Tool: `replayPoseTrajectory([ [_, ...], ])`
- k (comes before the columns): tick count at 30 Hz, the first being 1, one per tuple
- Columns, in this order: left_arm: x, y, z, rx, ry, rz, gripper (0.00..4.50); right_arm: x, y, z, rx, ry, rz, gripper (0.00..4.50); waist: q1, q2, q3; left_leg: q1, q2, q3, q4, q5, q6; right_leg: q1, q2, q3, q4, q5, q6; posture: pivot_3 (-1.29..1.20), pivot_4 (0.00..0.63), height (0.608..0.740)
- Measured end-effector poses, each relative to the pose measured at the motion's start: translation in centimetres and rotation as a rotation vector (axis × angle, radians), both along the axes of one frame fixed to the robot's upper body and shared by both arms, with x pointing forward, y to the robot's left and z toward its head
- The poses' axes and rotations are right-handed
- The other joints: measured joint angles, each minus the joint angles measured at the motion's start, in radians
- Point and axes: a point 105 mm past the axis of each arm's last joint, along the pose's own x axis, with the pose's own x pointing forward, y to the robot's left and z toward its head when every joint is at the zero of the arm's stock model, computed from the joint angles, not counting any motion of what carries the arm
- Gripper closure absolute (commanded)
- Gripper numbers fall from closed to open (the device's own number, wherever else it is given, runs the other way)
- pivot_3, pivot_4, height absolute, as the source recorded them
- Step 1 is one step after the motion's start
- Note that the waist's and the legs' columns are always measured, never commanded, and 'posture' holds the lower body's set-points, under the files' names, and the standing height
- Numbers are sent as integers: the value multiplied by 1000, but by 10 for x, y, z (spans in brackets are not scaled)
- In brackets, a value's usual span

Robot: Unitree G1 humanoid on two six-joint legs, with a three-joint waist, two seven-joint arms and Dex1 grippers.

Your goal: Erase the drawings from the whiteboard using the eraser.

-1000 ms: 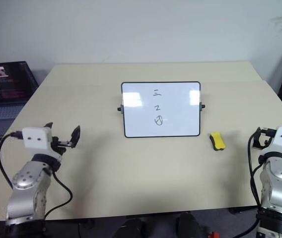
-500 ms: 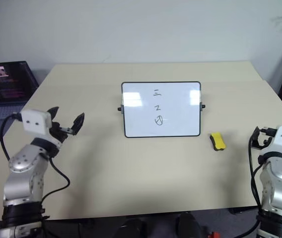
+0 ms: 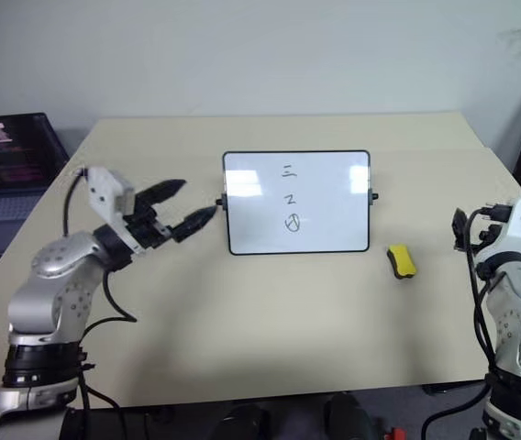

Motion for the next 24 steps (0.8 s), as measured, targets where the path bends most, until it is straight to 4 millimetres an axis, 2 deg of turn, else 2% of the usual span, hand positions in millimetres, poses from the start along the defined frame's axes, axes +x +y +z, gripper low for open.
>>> replayPoseTrajectory([
  [4, -17, -22, -8, -4, 42, -202, 0, 6, 16, 4, 36, 25, 71, 18, 0, 0, 0, 0, 1, 0, 0, 0, 0, 0, 0, 0, 0, 0, 0, 0, 150, 740],
  [8, -29, -30, -19, 12, 94, -313, 0, 9, 24, 2, 59, 62, 106, 18, 1, 0, 0, 0, 0, 0, 0, 0, 0, 0, 0, 0, 0, 0, 0, 0, 150, 740],
  [14, -41, -25, -33, 113, 142, -439, 0, 13, 41, -2, 82, 147, 160, 18, 0, 1, 1, 0, 0, 0, 0, 0, 0, 0, 0, -1, 0, 0, 0, 0, 150, 740],
  [19, -36, -14, -42, 165, 150, -459, 0, 12, 55, -6, 95, 212, 205, 18, 2, 1, 1, -1, 0, -1, 0, 0, 1, 0, 0, -1, -1, 0, 0, 0, 150, 740],
  [24, -31, -16, -43, 210, 101, -479, 0, 10, 70, -20, 106, 303, 256, 18, 2, 1, 1, -1, 0, -1, 0, -1, 1, -1, 0, -1, -1, 0, 0, 0, 150, 740],
])
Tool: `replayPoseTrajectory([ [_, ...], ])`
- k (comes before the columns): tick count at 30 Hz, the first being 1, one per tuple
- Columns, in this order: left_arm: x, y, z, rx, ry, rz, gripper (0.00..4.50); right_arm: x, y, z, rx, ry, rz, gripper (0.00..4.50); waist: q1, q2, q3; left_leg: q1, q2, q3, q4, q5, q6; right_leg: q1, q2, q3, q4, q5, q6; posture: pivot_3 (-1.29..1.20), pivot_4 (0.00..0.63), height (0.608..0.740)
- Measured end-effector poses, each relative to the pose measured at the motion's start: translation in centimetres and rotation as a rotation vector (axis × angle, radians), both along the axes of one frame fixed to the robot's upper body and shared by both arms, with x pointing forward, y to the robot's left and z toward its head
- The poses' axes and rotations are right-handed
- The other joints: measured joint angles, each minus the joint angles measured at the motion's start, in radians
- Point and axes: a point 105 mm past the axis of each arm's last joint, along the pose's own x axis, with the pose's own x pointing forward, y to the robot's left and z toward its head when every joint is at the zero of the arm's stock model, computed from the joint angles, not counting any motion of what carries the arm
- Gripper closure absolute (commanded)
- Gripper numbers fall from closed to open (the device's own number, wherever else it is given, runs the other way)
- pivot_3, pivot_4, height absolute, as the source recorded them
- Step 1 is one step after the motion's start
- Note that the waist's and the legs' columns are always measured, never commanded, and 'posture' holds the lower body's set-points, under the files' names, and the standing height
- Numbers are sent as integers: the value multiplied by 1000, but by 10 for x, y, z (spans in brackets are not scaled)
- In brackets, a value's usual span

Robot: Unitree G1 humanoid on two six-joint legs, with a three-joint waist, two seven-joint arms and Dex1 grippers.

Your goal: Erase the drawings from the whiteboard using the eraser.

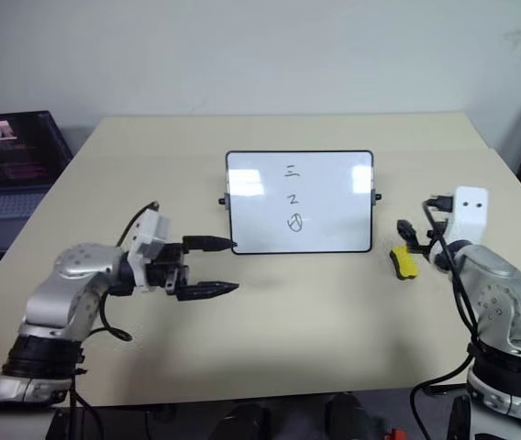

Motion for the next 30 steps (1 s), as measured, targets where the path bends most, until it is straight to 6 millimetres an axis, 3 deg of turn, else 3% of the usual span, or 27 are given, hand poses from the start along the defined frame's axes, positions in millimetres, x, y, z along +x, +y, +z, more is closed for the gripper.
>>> replayPoseTrajectory([
  [18, 5, -12, 1, -11, -25, -41, 0, -5, 9, -25, -55, 109, 23, 18, -2, 0, 0, 0, 0, 0, 0, 0, 0, 0, -1, 0, 0, 0, 0, 0, 150, 740],
  [30, 3, -9, -5, -7, -4, -31, 0, 4, 11, -51, -34, 162, 15, 18, -2, 0, 0, 0, 0, 0, 0, 0, 0, 0, 0, 0, 0, 0, 0, 0, 150, 740],
])
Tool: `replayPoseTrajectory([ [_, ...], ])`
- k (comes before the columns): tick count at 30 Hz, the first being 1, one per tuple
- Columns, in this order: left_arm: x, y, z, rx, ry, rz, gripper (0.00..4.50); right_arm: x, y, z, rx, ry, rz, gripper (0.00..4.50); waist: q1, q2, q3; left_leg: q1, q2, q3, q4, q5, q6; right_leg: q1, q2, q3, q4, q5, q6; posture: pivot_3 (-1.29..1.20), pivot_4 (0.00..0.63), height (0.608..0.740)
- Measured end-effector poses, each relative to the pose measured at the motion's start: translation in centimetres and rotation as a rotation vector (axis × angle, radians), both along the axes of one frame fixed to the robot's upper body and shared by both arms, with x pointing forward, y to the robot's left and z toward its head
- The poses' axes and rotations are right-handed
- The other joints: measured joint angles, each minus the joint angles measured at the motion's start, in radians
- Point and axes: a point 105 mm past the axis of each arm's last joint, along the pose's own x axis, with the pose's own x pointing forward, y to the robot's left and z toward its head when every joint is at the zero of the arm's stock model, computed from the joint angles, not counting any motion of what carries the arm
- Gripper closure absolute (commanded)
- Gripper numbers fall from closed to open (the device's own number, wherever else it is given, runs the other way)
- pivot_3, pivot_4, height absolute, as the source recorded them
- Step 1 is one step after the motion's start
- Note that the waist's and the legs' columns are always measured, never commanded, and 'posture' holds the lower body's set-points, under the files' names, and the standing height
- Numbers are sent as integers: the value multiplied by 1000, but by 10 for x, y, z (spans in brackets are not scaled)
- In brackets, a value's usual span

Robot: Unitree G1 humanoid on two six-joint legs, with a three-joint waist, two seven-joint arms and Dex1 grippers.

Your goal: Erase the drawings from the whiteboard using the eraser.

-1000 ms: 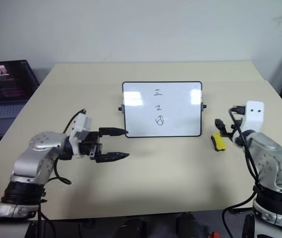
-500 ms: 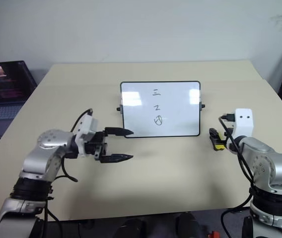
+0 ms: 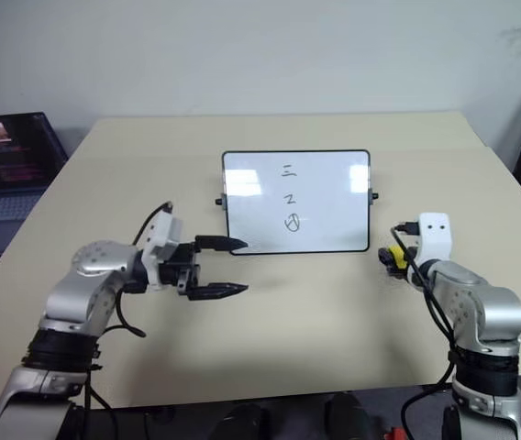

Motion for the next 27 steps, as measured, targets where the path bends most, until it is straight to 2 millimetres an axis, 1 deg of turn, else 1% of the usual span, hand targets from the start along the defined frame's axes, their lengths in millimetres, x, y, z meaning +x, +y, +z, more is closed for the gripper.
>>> replayPoseTrajectory([
  [3, -1, 0, 3, 5, -13, -2, 0, 1, 1, -7, 11, 19, -4, 18, 0, 0, 0, 0, 0, 0, 0, 0, 0, 0, 0, 0, 0, 0, 0, 0, 150, 740],
  [8, -1, 0, 3, 8, -7, 4, 0, 3, -2, -10, 5, 24, -18, 18, 0, 0, 0, 0, 0, 0, 0, 0, 0, 0, 0, 0, 0, 0, 0, 0, 150, 740],
  [21, 0, 0, 4, 7, -11, 11, 0, 6, -3, -9, 4, 16, -25, 18, 0, 0, 0, 0, 0, 0, 0, 0, 0, 0, 0, 0, 0, 0, 0, 0, 150, 740],
  [22, 0, 0, 5, 7, -12, 11, 0, 6, -4, -10, 5, 19, -27, 369, 0, 0, 0, 0, 0, 0, 0, 0, 0, 0, 0, 0, 0, 0, 0, 0, 150, 740],
  [23, 1, 0, 5, 8, -15, 10, 0, 6, -4, -10, 6, 20, -32, 522, 0, 0, 0, 0, 0, 0, 0, 0, 0, 0, 0, 0, 0, 0, 0, 0, 150, 740],
  [24, 1, 0, 7, 8, -21, 9, 0, 6, -5, -10, 11, 18, -38, 846, 0, 0, 0, 0, 0, 0, 0, 0, 0, 0, 0, 0, 0, 0, 0, 0, 150, 740],
  [25, 2, -1, 8, 8, -27, 8, 0, 6, -5, -10, 15, 19, -41, 1340, 0, 0, 0, 0, 0, 0, 0, 0, 0, 0, 0, 0, 0, 0, 0, 0, 150, 740],
  [26, 2, -1, 10, 8, -32, 7, 0, 6, -4, -11, 21, 20, -43, 1521, 0, 0, 0, 0, 0, 0, 0, 0, 0, 0, 0, 0, 0, 0, 0, 0, 150, 740],
  [27, 3, -1, 10, 7, -35, 7, 0, 6, -3, -12, 31, 21, -44, 1864, -1, 0, 0, 0, 0, 0, 0, 0, 0, 0, 0, 0, 0, 0, 0, 0, 150, 740],
])
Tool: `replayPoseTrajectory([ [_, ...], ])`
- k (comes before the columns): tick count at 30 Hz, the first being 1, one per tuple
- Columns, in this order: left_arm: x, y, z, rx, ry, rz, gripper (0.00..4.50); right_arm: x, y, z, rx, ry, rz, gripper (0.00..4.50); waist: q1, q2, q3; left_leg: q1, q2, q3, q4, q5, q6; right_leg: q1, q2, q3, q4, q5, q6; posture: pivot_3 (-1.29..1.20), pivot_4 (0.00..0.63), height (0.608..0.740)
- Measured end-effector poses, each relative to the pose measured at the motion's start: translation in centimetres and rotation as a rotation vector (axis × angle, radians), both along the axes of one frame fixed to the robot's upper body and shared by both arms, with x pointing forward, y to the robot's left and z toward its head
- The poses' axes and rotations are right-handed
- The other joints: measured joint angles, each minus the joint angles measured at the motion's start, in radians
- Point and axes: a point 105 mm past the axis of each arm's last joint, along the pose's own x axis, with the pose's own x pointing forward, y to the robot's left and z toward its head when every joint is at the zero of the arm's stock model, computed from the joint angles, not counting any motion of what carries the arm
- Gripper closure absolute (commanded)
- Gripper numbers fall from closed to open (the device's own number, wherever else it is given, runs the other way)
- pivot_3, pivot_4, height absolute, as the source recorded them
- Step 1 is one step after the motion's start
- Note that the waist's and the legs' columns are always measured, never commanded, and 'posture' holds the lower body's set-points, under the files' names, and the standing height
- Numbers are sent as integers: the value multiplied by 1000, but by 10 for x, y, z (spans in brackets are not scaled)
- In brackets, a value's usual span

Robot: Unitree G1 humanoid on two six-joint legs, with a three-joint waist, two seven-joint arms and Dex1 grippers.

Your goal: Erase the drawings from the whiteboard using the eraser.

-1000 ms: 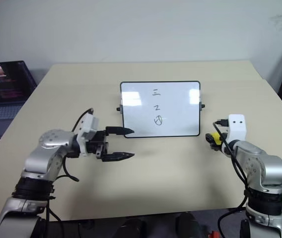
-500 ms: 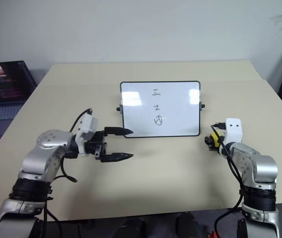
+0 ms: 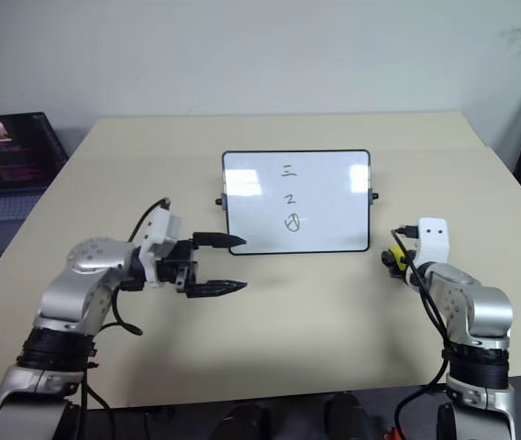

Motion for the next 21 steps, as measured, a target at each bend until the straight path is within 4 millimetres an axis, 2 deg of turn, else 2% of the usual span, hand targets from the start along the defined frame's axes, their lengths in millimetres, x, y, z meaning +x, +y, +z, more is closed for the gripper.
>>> replayPoseTrajectory([
  [3, 2, 0, 3, -1, -17, -2, 0, 1, 2, 0, 11, -1, -6, 2961, 0, 0, 0, 0, 0, 0, 0, 0, 0, 0, 0, 0, 0, 0, 0, 0, 150, 740],
  [4, 1, 0, 4, -1, -21, -2, 0, 1, 1, 0, 11, -3, -10, 3221, 0, 0, 0, 0, 0, 0, 0, 0, 0, 0, 0, 0, 0, 0, 0, 0, 150, 740],
  [5, 1, 0, 4, -1, -22, -3, 0, 1, 0, 1, 11, -4, -14, 3297, 0, 0, 0, 0, 0, 0, 0, 0, 0, 0, 0, 0, 0, 0, 0, 0, 150, 740],
  [16, 2, 0, 4, -1, -25, -3, 0, 2, -3, 4, 2, -13, -24, 3305, 0, 0, 0, 0, 0, 0, 0, 0, 0, 0, 0, 0, 0, 0, 0, 0, 150, 740],
  [21, 8, 3, 6, -8, -55, 54, 0, 11, 0, 18, -67, -77, 21, 3305, -2, 0, 0, 0, 0, 0, 0, 0, 0, 0, 0, 0, 0, 0, 0, 0, 150, 740],
])
